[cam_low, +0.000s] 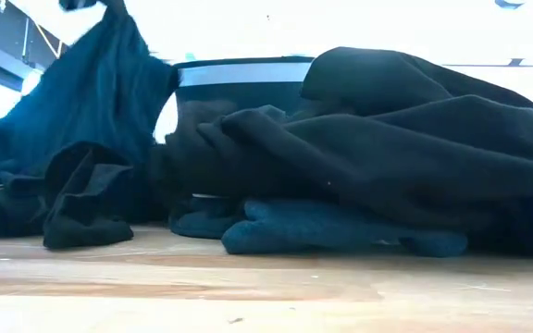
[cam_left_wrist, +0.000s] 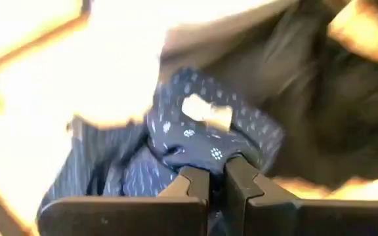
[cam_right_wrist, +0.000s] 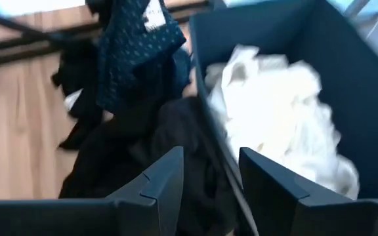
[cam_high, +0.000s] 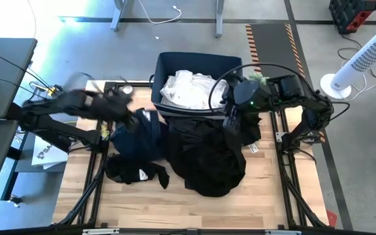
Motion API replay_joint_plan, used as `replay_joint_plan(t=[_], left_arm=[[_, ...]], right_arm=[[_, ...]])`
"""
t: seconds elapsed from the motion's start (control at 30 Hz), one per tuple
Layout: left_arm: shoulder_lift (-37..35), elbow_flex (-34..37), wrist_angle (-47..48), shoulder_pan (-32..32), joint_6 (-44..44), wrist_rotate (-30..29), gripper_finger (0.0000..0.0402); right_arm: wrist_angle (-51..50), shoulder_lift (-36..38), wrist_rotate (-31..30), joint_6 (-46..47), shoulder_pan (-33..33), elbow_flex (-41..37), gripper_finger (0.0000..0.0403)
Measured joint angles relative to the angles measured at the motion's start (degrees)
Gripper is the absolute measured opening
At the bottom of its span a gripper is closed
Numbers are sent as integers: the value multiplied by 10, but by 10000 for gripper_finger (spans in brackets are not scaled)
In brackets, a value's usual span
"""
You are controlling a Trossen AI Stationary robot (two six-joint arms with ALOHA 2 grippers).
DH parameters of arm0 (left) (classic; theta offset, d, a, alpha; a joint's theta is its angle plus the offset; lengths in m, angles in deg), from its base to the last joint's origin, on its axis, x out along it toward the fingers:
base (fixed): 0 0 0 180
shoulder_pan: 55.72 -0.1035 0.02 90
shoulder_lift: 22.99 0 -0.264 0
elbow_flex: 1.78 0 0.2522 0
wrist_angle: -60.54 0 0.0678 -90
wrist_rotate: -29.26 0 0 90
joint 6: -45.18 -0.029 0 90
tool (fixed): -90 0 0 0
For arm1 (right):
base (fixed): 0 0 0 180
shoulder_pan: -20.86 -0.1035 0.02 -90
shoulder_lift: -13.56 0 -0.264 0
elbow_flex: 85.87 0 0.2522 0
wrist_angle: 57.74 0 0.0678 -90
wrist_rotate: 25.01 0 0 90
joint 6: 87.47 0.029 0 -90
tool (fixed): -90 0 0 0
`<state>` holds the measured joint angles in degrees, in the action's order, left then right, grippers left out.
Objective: Sort clothes
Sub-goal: Put the blue shirt into the blue bin
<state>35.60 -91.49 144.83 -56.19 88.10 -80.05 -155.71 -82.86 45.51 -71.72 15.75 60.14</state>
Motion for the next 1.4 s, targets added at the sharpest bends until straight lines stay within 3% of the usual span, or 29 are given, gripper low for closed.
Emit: replay_joint_plan(t=[0.2,0.37,0.53,0.67,0.73,0.83,1.0,1.07,1.2,1.4], left_arm=[[23,-223,-91,0,-152,-113,2],[71,-361,-309,-3,-374,-213,2],[155,-469,-586,-37,-670,-185,1],[237,-561,-669,-89,-765,-114,1],[278,-592,-689,-124,-762,-44,1],[314,-571,-795,-176,-705,71,1],[370,-583,-896,-249,-505,156,2],[383,-591,-908,-267,-432,174,4],[408,-589,-951,-286,-281,178,5],[425,-591,-1009,-288,-163,166,6]], right_arm=[[69,0,-10,-38,18,0,145],[86,0,-10,-42,22,0,145],[86,0,-10,-42,22,0,145],[87,0,-10,-40,22,0,145],[87,0,-10,-35,22,0,145],[86,0,-9,-21,22,0,145],[98,1,-4,-33,21,0,145],[124,-1,27,-73,22,0,145],[233,-13,185,-111,45,1,145],[378,-104,263,-169,58,1,145]])
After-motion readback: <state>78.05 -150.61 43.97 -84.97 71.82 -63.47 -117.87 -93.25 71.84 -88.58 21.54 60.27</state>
